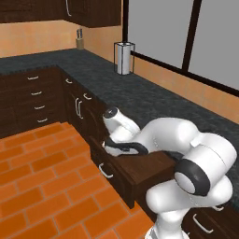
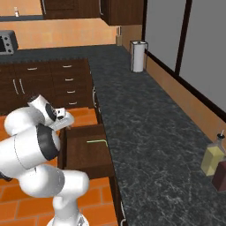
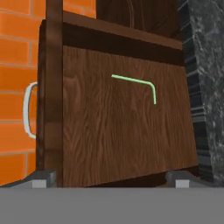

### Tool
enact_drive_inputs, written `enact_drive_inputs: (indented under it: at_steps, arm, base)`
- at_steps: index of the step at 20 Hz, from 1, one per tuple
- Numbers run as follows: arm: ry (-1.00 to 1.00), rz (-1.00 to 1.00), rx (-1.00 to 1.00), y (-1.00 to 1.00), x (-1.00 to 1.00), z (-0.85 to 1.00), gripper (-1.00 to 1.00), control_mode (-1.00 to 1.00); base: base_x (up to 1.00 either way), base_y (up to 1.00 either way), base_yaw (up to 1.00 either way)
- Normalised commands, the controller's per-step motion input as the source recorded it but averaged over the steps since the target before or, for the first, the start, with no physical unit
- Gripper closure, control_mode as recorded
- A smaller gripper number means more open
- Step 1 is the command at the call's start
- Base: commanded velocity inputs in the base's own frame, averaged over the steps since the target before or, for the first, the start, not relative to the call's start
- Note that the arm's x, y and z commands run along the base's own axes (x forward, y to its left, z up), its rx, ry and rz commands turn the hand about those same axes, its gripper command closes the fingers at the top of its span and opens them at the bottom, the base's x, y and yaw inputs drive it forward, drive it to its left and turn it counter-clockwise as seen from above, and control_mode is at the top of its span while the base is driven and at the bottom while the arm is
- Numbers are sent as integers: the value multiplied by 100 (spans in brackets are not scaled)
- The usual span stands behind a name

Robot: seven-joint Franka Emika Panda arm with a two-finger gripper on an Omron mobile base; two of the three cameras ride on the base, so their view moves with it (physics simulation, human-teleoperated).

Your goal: Take a straw from the drawer in front and place it inside the glass cup on the dining counter.

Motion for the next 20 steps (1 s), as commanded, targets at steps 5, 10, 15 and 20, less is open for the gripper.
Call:
enact_drive_inputs:
  at_steps: [5, 10, 15, 20]
  arm:
    - [0, 0, 16, -63, 14, -55, -100, -100]
    - [9, 0, 25, -31, 21, -69, -100, -100]
    - [13, 0, 21, 1, 12, -64, -100, -100]
    - [9, 0, 10, 41, 0, -51, -100, -100]
  base:
    - [0, 0, 0]
    - [0, 0, 0]
    - [0, 0, 0]
    - [0, 0, 0]
